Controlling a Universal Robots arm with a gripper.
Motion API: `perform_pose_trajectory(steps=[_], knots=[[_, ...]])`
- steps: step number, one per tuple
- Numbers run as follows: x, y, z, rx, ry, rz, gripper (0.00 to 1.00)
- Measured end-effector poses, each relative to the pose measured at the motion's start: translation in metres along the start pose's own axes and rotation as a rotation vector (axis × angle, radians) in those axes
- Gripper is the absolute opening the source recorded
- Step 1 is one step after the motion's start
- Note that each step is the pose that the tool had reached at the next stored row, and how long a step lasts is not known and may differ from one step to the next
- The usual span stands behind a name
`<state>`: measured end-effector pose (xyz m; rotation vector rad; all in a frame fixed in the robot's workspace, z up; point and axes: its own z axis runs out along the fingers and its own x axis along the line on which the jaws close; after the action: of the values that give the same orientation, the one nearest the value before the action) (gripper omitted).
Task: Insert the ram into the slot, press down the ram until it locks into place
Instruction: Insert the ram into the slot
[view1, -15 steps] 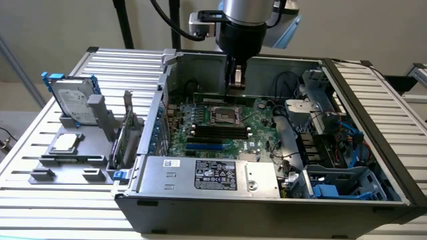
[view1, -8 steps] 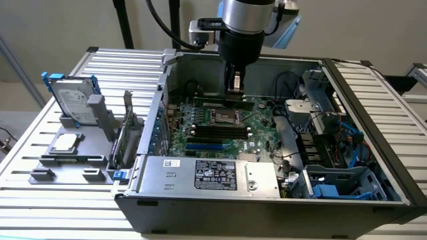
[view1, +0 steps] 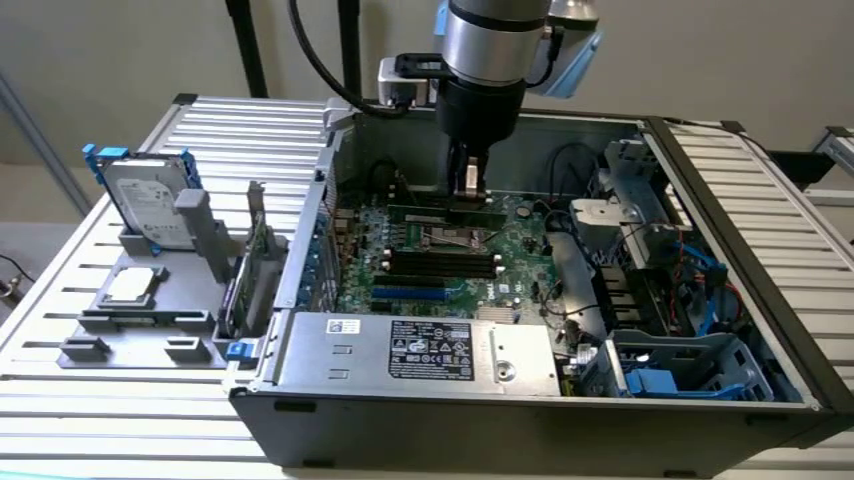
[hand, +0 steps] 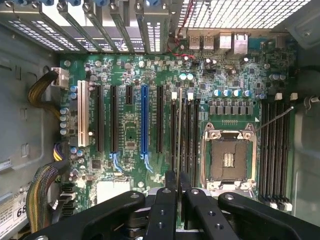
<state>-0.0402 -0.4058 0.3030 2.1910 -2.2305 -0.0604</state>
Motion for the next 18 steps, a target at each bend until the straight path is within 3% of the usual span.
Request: perform_pose_trajectory(steps=[11, 18], knots=[[0.0, -0.0007, 0.0198, 0.0, -0.0008, 0.0, 0.13], [0.0, -0.0013, 0.0324, 0.0001, -0.0077, 0.0, 0.13]])
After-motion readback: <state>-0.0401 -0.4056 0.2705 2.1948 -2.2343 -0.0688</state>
